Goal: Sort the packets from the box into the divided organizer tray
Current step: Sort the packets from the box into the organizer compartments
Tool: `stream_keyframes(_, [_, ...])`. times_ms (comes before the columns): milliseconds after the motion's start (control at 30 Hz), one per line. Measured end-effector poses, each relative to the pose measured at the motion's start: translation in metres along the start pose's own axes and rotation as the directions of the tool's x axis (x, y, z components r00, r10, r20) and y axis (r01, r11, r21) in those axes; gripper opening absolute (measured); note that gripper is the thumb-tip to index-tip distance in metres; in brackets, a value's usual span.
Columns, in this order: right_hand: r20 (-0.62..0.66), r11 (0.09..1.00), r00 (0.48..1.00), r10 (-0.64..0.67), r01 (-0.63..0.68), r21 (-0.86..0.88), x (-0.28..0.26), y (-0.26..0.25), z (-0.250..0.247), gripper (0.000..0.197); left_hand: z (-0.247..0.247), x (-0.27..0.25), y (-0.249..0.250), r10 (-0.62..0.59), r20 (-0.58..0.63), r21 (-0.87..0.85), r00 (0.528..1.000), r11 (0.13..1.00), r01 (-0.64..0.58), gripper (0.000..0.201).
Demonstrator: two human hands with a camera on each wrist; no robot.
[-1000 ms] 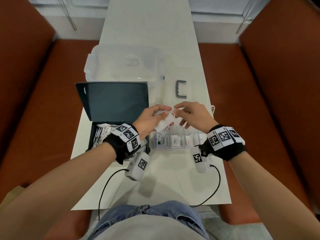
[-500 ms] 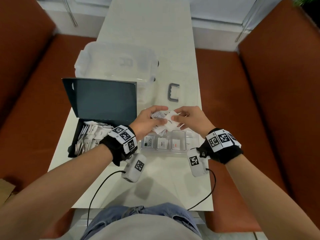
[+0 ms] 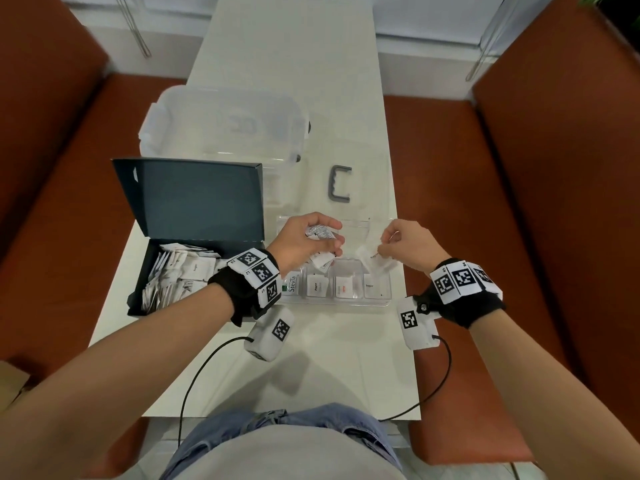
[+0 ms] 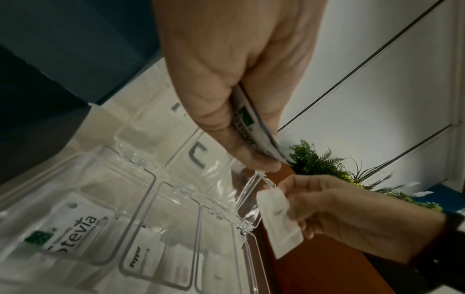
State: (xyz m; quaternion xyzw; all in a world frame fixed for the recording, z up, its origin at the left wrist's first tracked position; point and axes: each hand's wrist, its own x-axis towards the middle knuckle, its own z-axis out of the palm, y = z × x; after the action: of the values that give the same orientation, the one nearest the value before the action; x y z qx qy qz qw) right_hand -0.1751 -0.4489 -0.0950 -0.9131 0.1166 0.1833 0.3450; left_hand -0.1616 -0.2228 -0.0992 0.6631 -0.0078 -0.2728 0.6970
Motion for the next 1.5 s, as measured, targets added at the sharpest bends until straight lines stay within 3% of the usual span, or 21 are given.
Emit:
stream_keyframes(100, [0.052,0.990,0.996,0.073,-0.066,-0.122,0.000,0.014,0.009,0.025,-0.002,-0.001,0.000,-0.024,0.008,-0.026,1.000,0.999,0.024,0.029])
stream_keyframes(233, [0.034,0.957,0.991,0.127,-0.114,-0.267,-0.001,0.019,0.023,0.020,-0.004,-0.003,-0.003,-0.041,0.007,-0.024,0.999,0.999,0.042,0.030])
stream_keyframes(400, [0.036,0.952,0.988,0.150,-0.135,-0.273,0.000,0.016,0.035,0.026,-0.005,-0.005,-0.004,-0.044,-0.004,0.004,0.999,0.999,0.044,0.031])
stream_keyframes(633, [0.095,0.940,0.980,0.175,-0.138,-0.313,0.000,0.004,0.041,0.019,-0.005,-0.007,-0.005,-0.045,-0.008,0.019,0.999,0.999,0.045,0.030])
stream_keyframes(900, [0.155,0.896,0.978,0.138,-0.057,-0.440,0.006,0.007,0.049,0.027,-0.006,-0.008,-0.005,-0.052,-0.006,0.001,0.999,0.999,0.052,0.032])
stream_keyframes(1000, [0.107,0.868,0.992,0.063,-0.001,-0.497,0.008,0.014,0.045,0.032,-0.007,-0.008,-0.005,-0.052,-0.008,0.004,0.999,0.999,0.052,0.030])
stream_keyframes(1067, [0.105,0.817,0.994,0.007,0.055,-0.574,0.008,0.019,0.044,0.032,-0.008,-0.008,-0.007,-0.057,-0.007,0.006,0.998,0.998,0.057,0.030])
stream_keyframes(1333, [0.218,0.554,0.976,-0.017,0.191,-0.810,0.006,0.021,0.055,0.024,-0.005,-0.008,-0.007,-0.066,-0.010,0.029,0.998,0.997,0.066,0.030])
stream_keyframes(1500, [0.246,0.582,0.969,0.017,0.190,-0.790,0.006,0.022,0.058,0.020,-0.006,-0.007,-0.006,-0.075,-0.012,0.021,0.997,0.997,0.075,0.030])
